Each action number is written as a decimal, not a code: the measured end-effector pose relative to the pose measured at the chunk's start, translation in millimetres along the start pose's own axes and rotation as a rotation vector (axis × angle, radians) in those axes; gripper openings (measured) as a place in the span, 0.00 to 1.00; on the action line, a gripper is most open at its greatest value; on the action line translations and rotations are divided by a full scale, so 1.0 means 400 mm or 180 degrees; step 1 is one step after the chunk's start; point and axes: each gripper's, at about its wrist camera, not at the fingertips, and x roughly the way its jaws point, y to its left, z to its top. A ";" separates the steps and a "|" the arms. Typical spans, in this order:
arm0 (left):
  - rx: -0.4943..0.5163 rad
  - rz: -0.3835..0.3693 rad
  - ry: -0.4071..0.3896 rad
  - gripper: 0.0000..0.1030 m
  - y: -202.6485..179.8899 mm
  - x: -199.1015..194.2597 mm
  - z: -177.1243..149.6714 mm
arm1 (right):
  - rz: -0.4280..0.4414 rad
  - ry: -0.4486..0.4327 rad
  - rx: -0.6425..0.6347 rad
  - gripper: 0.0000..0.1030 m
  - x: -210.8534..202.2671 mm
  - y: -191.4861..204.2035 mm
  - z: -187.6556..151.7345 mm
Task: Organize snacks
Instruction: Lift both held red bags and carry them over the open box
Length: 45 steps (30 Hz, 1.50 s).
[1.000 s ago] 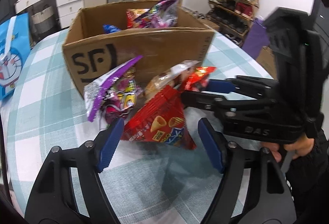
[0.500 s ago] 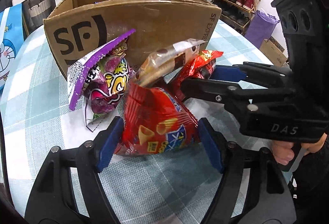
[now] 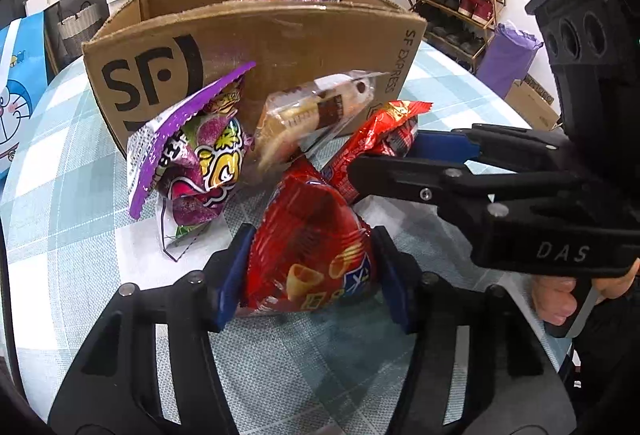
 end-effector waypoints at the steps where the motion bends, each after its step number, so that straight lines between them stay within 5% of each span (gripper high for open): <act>1: 0.0006 -0.0009 -0.0021 0.53 0.006 -0.006 -0.003 | 0.0005 -0.0020 0.0009 0.42 -0.004 -0.001 0.001; 27: -0.0090 -0.0249 -0.0573 0.52 0.021 -0.188 0.025 | 0.0211 -0.0667 0.0144 0.42 -0.157 -0.023 0.035; 45: -0.0257 -0.0086 -0.0933 0.52 0.046 -0.359 0.036 | 0.0132 -0.0920 0.0182 0.42 -0.220 -0.019 0.061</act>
